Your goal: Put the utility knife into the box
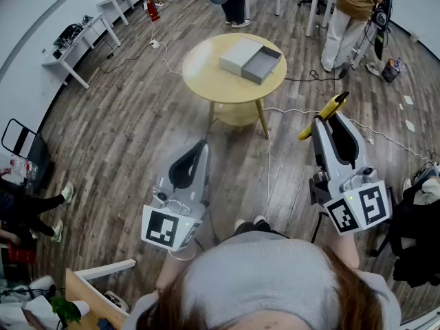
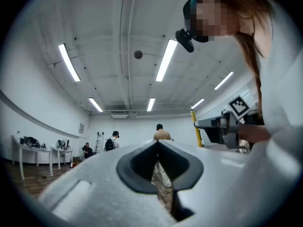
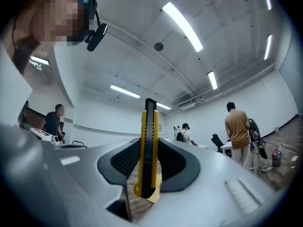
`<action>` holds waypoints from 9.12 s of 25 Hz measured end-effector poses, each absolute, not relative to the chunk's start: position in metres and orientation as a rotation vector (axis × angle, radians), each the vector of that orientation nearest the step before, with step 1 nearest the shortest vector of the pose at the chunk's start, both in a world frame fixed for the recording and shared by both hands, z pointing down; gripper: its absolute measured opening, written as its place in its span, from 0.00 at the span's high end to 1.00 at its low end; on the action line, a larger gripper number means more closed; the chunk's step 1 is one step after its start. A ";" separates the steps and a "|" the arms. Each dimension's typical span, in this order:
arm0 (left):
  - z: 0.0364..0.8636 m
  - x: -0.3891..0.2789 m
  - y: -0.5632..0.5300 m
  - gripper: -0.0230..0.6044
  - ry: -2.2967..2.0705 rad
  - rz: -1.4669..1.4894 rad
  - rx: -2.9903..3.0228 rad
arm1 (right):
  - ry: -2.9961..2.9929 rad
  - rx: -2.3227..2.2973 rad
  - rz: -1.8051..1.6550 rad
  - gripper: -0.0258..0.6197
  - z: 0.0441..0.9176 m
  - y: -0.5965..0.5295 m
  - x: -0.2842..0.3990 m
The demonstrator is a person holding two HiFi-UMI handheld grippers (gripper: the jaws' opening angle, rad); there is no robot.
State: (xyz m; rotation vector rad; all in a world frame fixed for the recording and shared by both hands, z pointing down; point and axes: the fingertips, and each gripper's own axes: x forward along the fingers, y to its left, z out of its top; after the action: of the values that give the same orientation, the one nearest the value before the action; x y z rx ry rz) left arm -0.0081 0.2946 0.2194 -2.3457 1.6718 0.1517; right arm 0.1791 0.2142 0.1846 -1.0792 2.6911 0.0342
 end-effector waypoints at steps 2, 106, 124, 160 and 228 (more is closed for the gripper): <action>0.219 -0.007 0.297 0.96 1.679 0.148 -2.337 | 2.692 -1.076 0.028 0.77 0.184 0.216 0.180; 0.243 -0.149 -0.232 0.96 1.616 0.102 -2.436 | 2.760 -0.985 -0.186 0.77 0.218 -0.301 -0.003; 0.251 -0.165 -0.261 0.96 1.508 0.144 -2.545 | 2.720 -1.129 -0.350 0.77 0.247 -0.317 -0.023; 0.265 -0.127 -0.274 0.96 1.366 0.144 -2.677 | 2.502 -1.589 -1.207 0.77 0.457 -0.340 0.010; 0.279 -0.131 -0.278 0.96 1.409 0.169 -2.711 | 2.173 -1.791 -2.040 0.77 0.647 -0.307 -0.003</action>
State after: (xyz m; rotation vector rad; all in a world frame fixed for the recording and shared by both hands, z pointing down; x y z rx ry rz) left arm -0.1312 -0.2783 0.2793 -2.7107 1.4089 0.1688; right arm -0.0029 -0.3067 0.6467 -1.7907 2.1730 -2.0400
